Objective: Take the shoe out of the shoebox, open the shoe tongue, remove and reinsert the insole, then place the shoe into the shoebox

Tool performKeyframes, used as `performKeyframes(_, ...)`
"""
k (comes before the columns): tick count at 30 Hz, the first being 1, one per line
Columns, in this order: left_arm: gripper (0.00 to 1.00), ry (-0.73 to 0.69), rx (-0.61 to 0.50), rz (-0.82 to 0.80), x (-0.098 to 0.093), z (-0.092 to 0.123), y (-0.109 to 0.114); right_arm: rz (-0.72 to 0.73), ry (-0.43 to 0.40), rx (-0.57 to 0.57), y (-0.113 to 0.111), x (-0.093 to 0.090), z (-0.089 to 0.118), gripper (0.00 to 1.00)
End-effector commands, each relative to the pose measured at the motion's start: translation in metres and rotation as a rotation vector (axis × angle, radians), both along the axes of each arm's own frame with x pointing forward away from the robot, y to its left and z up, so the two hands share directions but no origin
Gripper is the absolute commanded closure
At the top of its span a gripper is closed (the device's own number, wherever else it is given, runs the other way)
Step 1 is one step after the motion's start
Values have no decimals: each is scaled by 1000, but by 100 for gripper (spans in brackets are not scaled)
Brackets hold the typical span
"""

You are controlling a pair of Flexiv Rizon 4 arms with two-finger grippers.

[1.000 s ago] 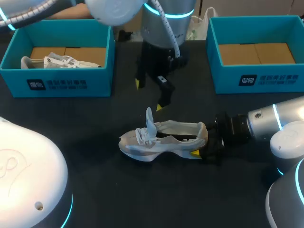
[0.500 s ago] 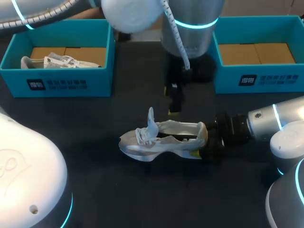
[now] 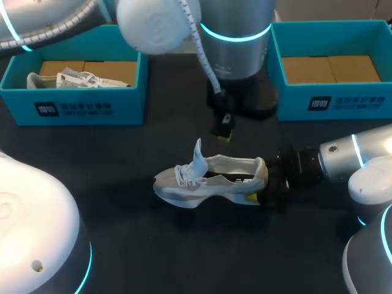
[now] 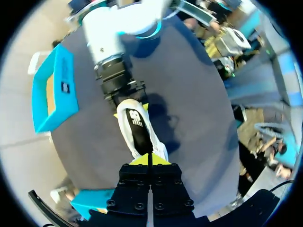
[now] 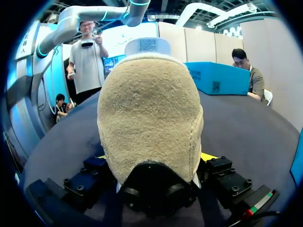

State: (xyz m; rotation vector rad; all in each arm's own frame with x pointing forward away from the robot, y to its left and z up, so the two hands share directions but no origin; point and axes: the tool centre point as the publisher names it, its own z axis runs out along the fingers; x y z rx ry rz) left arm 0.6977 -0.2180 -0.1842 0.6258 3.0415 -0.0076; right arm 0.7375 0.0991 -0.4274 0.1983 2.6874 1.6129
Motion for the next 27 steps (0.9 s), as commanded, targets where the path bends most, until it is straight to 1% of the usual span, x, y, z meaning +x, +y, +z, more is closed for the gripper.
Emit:
performKeyframes(1,100,11,-43,-7,0,-2,9,-1,0,-4,2,-1,0,100)
performKeyframes(8,100,11,-43,-7,0,-2,9,-1,0,-4,2,-1,0,100)
performKeyframes(9,100,15,-24,15,2,-7,7,-1,0,-4,2,-1,0,100)
performKeyframes(12,100,38,-30,59,7,-18,4,-1,0,-4,2,-1,0,100)
performKeyframes(16,100,68,-51,136,15,-31,1,-1,0,-4,2,-1,0,100)
performKeyframes(21,100,90,-88,237,24,-55,-4,-1,0,-4,2,-1,0,100)
performKeyframes(24,100,95,-93,268,28,-68,-8,-1,0,-4,2,-1,0,100)
performKeyframes(25,100,104,-107,276,29,-71,-10,-1,0,-4,2,-1,0,100)
performKeyframes(27,100,79,-136,281,30,-77,-13,-1,0,-4,2,-1,0,100)
